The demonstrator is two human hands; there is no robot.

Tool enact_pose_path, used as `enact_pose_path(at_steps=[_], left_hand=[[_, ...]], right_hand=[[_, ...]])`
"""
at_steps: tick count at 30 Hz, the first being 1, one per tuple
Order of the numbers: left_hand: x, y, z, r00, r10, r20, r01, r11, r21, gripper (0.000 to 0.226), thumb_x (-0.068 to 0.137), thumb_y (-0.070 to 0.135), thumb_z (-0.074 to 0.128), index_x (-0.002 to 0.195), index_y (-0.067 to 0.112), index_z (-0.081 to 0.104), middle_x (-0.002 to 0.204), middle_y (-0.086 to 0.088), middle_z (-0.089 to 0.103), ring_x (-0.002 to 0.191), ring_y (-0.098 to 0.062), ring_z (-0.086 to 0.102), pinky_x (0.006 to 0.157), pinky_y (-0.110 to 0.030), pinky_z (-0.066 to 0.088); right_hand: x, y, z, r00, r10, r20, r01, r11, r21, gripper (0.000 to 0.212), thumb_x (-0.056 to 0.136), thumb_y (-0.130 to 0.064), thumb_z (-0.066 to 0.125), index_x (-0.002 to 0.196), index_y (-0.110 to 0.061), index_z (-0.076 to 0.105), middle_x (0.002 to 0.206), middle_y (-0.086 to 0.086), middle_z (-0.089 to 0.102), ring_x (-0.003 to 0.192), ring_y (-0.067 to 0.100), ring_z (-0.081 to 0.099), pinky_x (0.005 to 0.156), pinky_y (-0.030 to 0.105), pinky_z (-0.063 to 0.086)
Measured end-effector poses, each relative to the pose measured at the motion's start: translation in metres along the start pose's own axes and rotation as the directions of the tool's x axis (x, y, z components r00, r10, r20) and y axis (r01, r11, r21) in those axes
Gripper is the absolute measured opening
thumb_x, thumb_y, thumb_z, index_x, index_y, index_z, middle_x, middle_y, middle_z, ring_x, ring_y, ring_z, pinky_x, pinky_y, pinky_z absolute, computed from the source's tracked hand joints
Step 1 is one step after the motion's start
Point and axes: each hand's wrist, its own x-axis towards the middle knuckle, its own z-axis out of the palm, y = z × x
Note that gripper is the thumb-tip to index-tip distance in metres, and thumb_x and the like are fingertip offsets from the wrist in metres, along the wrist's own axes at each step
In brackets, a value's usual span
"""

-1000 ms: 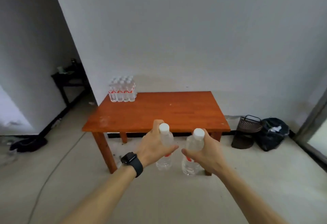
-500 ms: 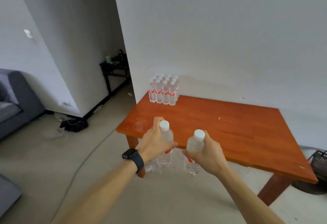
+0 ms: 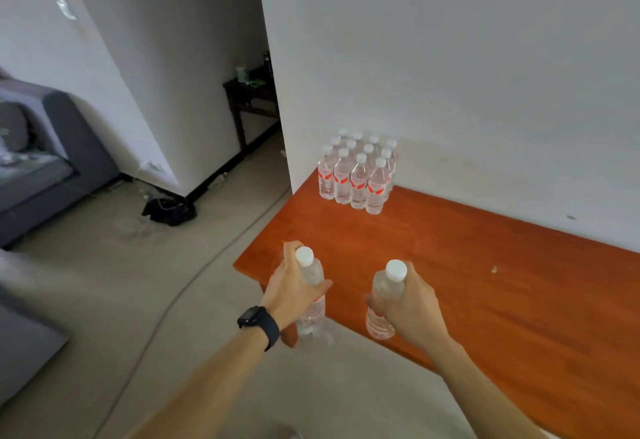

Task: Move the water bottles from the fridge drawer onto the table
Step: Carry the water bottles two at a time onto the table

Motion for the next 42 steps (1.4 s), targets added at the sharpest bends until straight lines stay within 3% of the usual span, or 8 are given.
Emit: enact_pose_path(at_steps=[5, 9, 16, 20, 24, 34, 39, 42], left_hand=[[0.081, -0.040, 0.012, 0.997, -0.031, 0.073, 0.030, 0.999, 0.024, 0.074, 0.077, 0.029, 0.086, 0.118, 0.035, 0.025, 0.107, 0.005, 0.061, 0.096, -0.015, 0.065, 0.085, -0.032, 0.060], [0.160, -0.074, 0.024, 0.988, -0.038, 0.148, 0.032, 0.999, 0.038, 0.075, 0.076, 0.030, 0.086, 0.117, 0.039, 0.024, 0.108, 0.008, 0.059, 0.098, -0.017, 0.065, 0.085, -0.036, 0.061], [0.300, -0.116, 0.025, 0.962, -0.008, 0.275, -0.002, 0.999, 0.037, 0.068, 0.080, 0.029, 0.082, 0.114, 0.042, 0.024, 0.109, 0.008, 0.058, 0.097, -0.017, 0.063, 0.082, -0.035, 0.061], [0.364, -0.127, 0.025, 0.951, 0.037, 0.308, -0.054, 0.997, 0.047, 0.068, 0.080, 0.029, 0.081, 0.119, 0.040, 0.027, 0.110, 0.005, 0.059, 0.095, -0.019, 0.064, 0.077, -0.038, 0.062], [0.412, -0.129, 0.029, 0.942, 0.041, 0.332, -0.043, 0.999, -0.002, 0.071, 0.075, 0.031, 0.083, 0.122, 0.040, 0.030, 0.110, 0.005, 0.060, 0.097, -0.021, 0.065, 0.077, -0.044, 0.062], [0.468, -0.135, 0.046, 0.885, 0.114, 0.452, -0.077, 0.992, -0.100, 0.078, 0.072, 0.023, 0.085, 0.130, 0.038, 0.036, 0.107, 0.013, 0.064, 0.090, -0.009, 0.068, 0.068, -0.031, 0.063], [0.482, -0.147, 0.041, 0.821, 0.132, 0.556, -0.161, 0.987, 0.004, 0.072, 0.066, 0.046, 0.084, 0.126, 0.038, 0.044, 0.125, 0.010, 0.054, 0.113, -0.013, 0.057, 0.088, -0.035, 0.057], [0.483, -0.155, 0.039, 0.824, 0.101, 0.557, -0.136, 0.991, 0.021, 0.081, 0.071, 0.042, 0.085, 0.137, 0.041, 0.040, 0.138, 0.005, 0.047, 0.129, -0.019, 0.043, 0.099, -0.035, 0.043]], right_hand=[[0.077, -0.001, 0.040, 0.997, 0.076, 0.019, -0.075, 0.995, -0.062, 0.065, 0.066, -0.054, 0.081, 0.114, -0.035, 0.041, 0.101, -0.012, 0.064, 0.087, 0.013, 0.067, 0.076, 0.038, 0.062], [0.147, -0.014, 0.077, 0.989, 0.149, 0.017, -0.147, 0.987, -0.070, 0.057, 0.078, -0.044, 0.077, 0.121, -0.026, 0.044, 0.105, -0.007, 0.065, 0.091, 0.016, 0.068, 0.079, 0.038, 0.061], [0.262, -0.040, 0.144, 0.975, 0.221, -0.003, -0.220, 0.966, -0.138, 0.066, 0.074, -0.043, 0.084, 0.124, -0.029, 0.044, 0.111, -0.015, 0.058, 0.099, 0.011, 0.062, 0.087, 0.034, 0.060], [0.313, -0.057, 0.164, 0.953, 0.300, -0.046, -0.302, 0.953, -0.028, 0.054, 0.075, -0.034, 0.083, 0.114, -0.032, 0.045, 0.104, -0.012, 0.063, 0.094, 0.012, 0.066, 0.080, 0.034, 0.061], [0.357, -0.071, 0.173, 0.953, 0.292, -0.086, -0.294, 0.956, -0.008, 0.053, 0.074, -0.036, 0.082, 0.112, -0.031, 0.046, 0.101, -0.015, 0.061, 0.093, 0.010, 0.065, 0.081, 0.033, 0.060], [0.414, -0.066, 0.178, 0.954, 0.249, -0.168, -0.239, 0.968, 0.077, 0.060, 0.073, -0.030, 0.084, 0.121, -0.027, 0.047, 0.113, -0.010, 0.062, 0.105, 0.013, 0.063, 0.088, 0.032, 0.056], [0.412, -0.060, 0.179, 0.969, 0.218, -0.113, -0.207, 0.973, 0.099, 0.079, 0.069, -0.034, 0.086, 0.133, -0.032, 0.040, 0.128, -0.012, 0.055, 0.115, 0.010, 0.056, 0.091, 0.029, 0.052], [0.402, -0.055, 0.182, 0.964, 0.234, -0.123, -0.214, 0.964, 0.158, 0.090, 0.070, -0.038, 0.088, 0.142, -0.039, 0.033, 0.137, -0.014, 0.053, 0.124, 0.013, 0.053, 0.098, 0.040, 0.054]])
